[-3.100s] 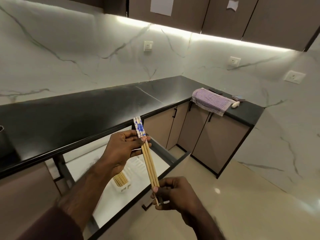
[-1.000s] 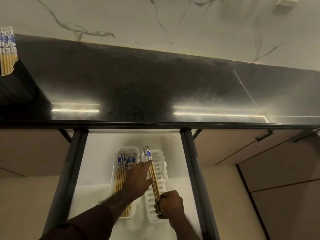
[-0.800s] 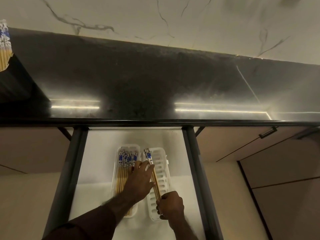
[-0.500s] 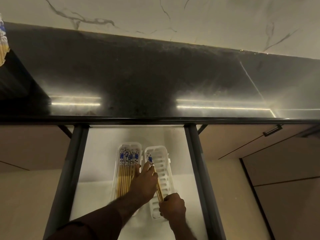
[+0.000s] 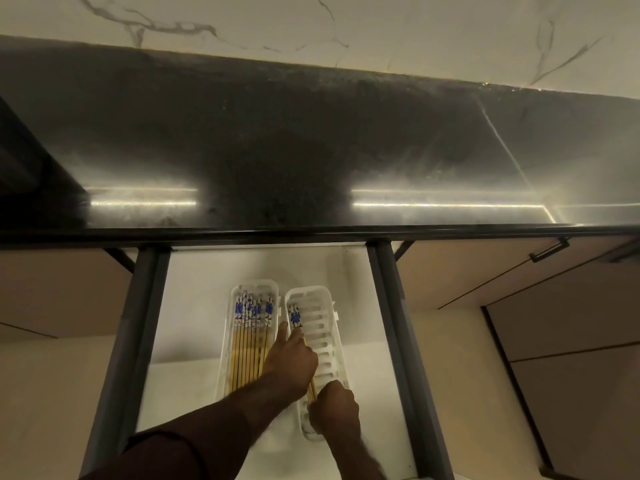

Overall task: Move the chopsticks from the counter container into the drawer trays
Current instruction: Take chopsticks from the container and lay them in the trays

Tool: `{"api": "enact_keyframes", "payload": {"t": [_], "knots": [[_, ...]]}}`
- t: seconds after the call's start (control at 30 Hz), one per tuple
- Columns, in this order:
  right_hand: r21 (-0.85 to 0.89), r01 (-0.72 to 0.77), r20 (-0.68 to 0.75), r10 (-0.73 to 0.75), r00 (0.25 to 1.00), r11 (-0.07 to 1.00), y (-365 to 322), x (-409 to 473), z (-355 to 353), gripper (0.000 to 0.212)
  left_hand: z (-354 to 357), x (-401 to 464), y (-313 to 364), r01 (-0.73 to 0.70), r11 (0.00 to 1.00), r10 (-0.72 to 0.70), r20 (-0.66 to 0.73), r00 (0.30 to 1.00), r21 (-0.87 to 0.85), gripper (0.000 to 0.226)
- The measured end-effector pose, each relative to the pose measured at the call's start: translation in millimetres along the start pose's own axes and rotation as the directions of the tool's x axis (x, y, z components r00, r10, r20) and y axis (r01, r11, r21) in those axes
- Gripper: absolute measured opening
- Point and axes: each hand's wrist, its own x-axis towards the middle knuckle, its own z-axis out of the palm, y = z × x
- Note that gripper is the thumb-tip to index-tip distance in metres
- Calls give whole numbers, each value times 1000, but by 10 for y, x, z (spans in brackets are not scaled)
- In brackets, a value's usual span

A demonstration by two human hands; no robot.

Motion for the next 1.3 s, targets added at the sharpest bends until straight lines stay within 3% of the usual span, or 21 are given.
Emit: {"api": "enact_keyframes", "payload": {"t": [0.43,0.57,0.9,1.1,1.3], "knots": [[-150,177,-87,-191,978,973,-10,-88,68,26,8,-7,49,-17,996,11,66,998,88,38],[-106,196,-67,-203,977,975,-11,-87,64,37,9,-20,65,-14,996,9,56,998,89,37],[-95,162,-45,-167,985,982,-44,-191,-25,26,-33,-104,64,-11,1000,10,20,1000,20,35],[-32,205,-90,-207,974,978,-111,-368,-288,28,-168,-282,-7,-21,996,15,-73,997,-88,30],[46,214,-264,-195,945,976,-319,-680,-616,28,-444,-545,-146,-63,983,26,-211,977,-172,27]]}}
